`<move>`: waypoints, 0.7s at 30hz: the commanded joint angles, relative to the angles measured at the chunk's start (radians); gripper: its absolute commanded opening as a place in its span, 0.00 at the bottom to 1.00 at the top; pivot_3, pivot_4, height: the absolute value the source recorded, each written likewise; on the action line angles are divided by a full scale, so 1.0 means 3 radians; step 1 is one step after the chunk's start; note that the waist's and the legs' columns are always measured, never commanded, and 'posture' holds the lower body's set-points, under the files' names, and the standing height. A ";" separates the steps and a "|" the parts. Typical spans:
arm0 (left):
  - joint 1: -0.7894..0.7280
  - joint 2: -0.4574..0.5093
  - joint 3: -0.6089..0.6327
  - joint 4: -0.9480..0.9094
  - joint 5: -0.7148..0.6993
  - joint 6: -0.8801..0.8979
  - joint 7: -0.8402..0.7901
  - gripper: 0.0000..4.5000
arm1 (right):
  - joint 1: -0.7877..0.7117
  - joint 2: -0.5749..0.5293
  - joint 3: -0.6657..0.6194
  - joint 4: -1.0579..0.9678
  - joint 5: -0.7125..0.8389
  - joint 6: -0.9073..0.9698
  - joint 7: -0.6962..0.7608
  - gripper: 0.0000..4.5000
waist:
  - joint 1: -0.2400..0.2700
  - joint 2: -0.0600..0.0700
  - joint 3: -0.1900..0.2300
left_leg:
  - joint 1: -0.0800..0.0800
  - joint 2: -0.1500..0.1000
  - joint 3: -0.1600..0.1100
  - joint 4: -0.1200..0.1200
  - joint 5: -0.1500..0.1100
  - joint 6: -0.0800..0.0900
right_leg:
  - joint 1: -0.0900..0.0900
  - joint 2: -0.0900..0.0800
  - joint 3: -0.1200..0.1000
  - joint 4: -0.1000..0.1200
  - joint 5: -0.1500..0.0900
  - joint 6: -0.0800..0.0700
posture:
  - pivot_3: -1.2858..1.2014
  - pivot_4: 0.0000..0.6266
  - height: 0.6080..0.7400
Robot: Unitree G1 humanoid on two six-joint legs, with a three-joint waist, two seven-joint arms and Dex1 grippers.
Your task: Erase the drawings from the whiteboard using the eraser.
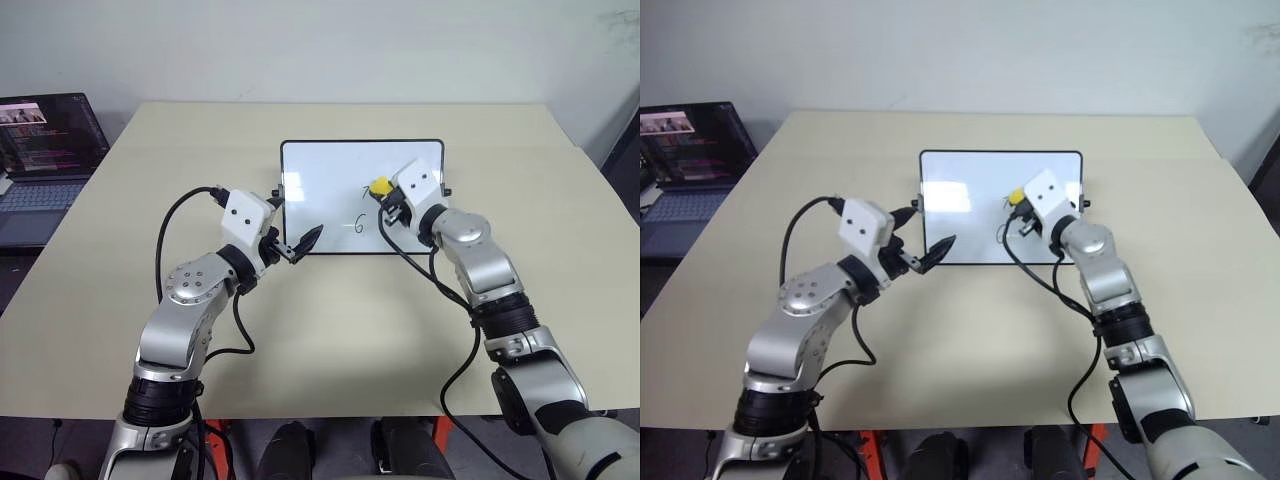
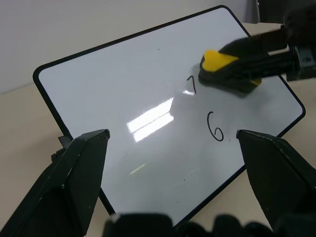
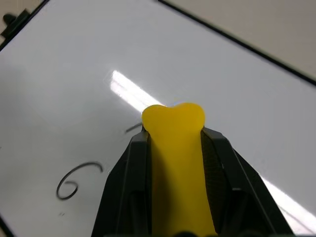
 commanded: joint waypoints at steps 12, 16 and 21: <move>0.0032 0.0006 0.0050 -0.0152 -0.0023 -0.0065 -0.0022 1.00 | -0.0436 0.0003 -0.0031 0.0969 -0.0082 -0.0701 -0.0270 0.24 | 0.0000 0.0000 0.0000 | -0.0004 0.0000 0.0001 -0.0002 0.0000 0.0000 | 0.0000 -0.0001 0.0000 -0.0006 0.0000 0.0000 | 0.52 0.24 1.00; 0.0073 0.0022 0.0074 -0.0201 -0.0024 -0.0042 -0.0006 1.00 | -0.0445 0.0021 0.0002 0.1154 -0.0144 -0.0810 -0.0275 0.24 | 0.0000 0.0000 0.0000 | -0.0001 0.0001 0.0001 0.0000 0.0000 0.0000 | 0.0001 0.0000 0.0000 -0.0002 0.0000 0.0000 | 0.52 0.24 1.00; 0.0114 0.0030 0.0080 -0.0266 -0.0030 -0.0015 0.0020 1.00 | -0.0372 0.0046 0.0022 0.1142 -0.0151 -0.0837 -0.0236 0.24 | -0.0001 0.0000 0.0000 | 0.0003 0.0000 0.0001 0.0001 0.0000 0.0000 | 0.0002 0.0000 0.0001 0.0004 0.0001 0.0000 | 0.52 0.24 1.00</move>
